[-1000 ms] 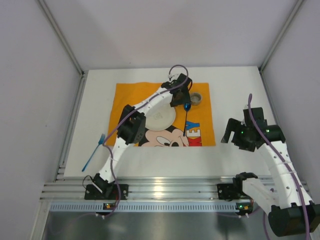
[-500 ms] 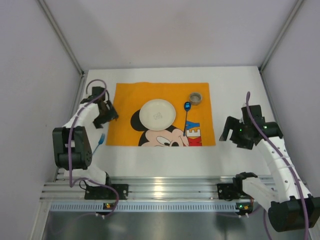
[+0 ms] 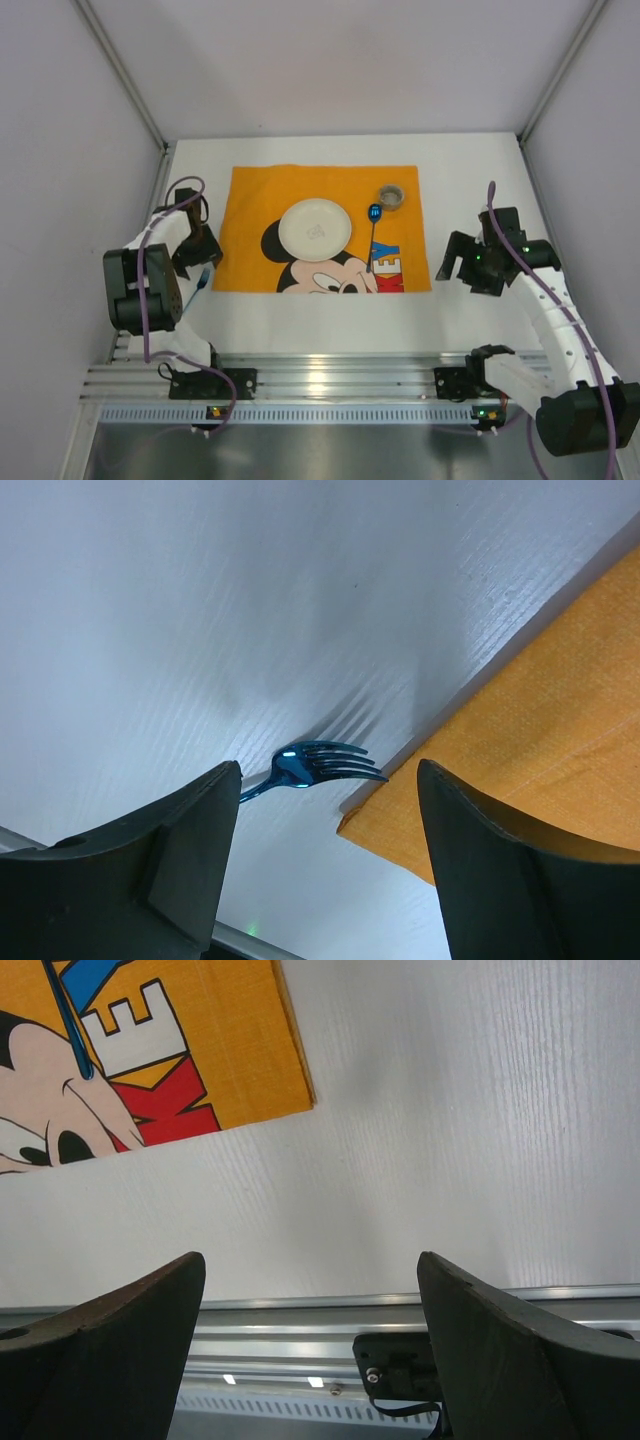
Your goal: Set the dinner table for one person
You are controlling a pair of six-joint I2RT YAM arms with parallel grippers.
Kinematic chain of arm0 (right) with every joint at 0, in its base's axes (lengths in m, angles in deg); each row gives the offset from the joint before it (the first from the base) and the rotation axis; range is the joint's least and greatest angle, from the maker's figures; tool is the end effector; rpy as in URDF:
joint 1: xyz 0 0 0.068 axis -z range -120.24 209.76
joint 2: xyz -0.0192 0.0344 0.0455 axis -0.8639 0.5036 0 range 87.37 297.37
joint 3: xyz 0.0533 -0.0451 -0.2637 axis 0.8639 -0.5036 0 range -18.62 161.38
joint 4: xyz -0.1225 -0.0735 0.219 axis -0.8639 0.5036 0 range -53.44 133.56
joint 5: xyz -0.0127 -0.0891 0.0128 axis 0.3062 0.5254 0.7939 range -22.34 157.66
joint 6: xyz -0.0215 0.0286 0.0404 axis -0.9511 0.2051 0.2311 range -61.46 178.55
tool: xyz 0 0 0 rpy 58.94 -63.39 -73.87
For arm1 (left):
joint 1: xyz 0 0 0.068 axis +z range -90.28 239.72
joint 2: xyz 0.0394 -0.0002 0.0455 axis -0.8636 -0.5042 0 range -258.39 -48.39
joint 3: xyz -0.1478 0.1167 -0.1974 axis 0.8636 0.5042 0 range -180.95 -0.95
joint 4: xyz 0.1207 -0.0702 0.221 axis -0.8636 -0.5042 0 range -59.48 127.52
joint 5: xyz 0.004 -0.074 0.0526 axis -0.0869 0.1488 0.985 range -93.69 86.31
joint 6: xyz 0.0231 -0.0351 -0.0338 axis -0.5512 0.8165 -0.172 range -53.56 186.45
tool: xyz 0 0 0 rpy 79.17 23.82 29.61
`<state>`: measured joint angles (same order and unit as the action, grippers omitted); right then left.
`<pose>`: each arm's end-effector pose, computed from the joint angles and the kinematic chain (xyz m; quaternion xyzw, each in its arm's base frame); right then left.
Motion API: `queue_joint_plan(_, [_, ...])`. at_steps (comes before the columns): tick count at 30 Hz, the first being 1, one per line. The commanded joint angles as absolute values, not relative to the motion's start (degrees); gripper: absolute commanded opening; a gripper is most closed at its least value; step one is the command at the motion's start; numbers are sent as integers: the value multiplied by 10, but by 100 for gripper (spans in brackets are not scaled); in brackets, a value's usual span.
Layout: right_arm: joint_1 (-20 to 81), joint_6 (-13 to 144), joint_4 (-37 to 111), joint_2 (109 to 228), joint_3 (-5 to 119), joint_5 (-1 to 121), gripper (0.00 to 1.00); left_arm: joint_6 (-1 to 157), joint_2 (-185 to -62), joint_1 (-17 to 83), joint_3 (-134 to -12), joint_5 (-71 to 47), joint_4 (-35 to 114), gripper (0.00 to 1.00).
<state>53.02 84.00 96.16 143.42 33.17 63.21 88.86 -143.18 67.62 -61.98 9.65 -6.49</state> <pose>0.1682 0.0227 0.2758 0.1496 0.9618 0.0990 0.2066 0.2980 0.0497 0.1842 -0.2702 0.9500 0.1011 0.1195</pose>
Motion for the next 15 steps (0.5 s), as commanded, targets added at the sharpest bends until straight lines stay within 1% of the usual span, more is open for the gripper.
queue_joint_plan(1, [525,831,949,1429,338,629,87,892,-1451,679,-615,100,-56,76])
queue_joint_plan(9, [525,832,950,1423,326,632,87,889,-1488,679,-630,118,-53,75])
queue_joint_plan(10, [525,833,950,1423,325,632,87,889,-1489,679,-633,121,-54,72])
queue_joint_plan(12, [525,832,949,1422,327,632,87,885,-1492,679,-637,130,-55,60])
queue_joint_plan(13, [526,833,950,1423,327,633,87,884,-1491,679,-639,134,-55,47])
queue_joint_plan(14, [524,832,950,1423,326,633,87,883,-1492,679,-640,137,-55,40])
queue_joint_plan(15, [525,832,950,1422,327,634,87,883,-1491,679,-640,141,-55,35])
